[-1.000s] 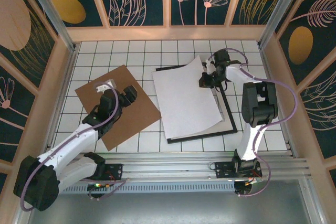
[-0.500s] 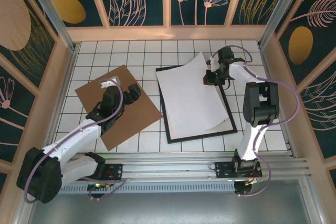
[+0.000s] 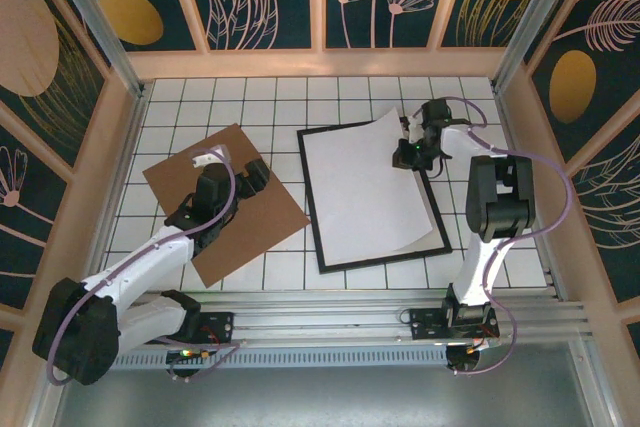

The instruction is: Put the photo into the frame

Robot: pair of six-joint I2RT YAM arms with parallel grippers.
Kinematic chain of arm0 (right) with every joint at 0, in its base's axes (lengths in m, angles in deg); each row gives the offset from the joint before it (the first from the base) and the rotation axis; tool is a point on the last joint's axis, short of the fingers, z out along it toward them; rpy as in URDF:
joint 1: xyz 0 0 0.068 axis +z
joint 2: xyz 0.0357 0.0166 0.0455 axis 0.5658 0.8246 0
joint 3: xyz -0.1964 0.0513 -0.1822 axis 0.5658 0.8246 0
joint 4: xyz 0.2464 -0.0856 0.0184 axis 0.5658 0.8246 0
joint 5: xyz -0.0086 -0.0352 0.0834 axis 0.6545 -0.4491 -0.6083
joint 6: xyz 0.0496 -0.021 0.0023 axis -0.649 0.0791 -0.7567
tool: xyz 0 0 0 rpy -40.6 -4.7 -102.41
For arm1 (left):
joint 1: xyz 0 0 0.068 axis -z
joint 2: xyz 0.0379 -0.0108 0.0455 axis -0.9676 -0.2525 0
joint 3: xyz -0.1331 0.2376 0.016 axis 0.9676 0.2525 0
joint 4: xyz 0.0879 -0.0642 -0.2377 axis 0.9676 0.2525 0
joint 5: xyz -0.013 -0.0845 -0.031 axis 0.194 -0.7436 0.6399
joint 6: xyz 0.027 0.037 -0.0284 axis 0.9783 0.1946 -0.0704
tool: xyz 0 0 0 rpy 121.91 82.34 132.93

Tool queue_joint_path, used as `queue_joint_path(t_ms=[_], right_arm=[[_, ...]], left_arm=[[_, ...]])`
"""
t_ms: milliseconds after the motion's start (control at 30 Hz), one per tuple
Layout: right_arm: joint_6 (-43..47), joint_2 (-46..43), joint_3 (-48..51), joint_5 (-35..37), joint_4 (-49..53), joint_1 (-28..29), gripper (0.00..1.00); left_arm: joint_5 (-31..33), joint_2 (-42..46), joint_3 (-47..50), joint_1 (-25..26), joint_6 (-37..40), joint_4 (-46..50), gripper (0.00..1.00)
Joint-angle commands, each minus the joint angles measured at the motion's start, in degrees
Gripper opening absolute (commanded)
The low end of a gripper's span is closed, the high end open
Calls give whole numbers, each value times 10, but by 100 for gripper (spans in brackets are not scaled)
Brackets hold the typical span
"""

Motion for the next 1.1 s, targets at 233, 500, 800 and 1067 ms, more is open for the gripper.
queue_joint_path(t_ms=[233, 500, 800, 1067], right_arm=[[-22, -20, 21, -28, -32, -2, 0], [-22, -9, 23, -17, -38, -7, 18], [-27, 10, 20, 11, -42, -17, 49], [-27, 18, 26, 39, -49, -38, 58]], left_arm=[[-7, -10, 0, 0, -1, -30, 92], [-8, -17, -1, 0, 0, -33, 93], [-4, -20, 0, 0, 2, -32, 93], [3, -26, 0, 0, 5, -32, 94]])
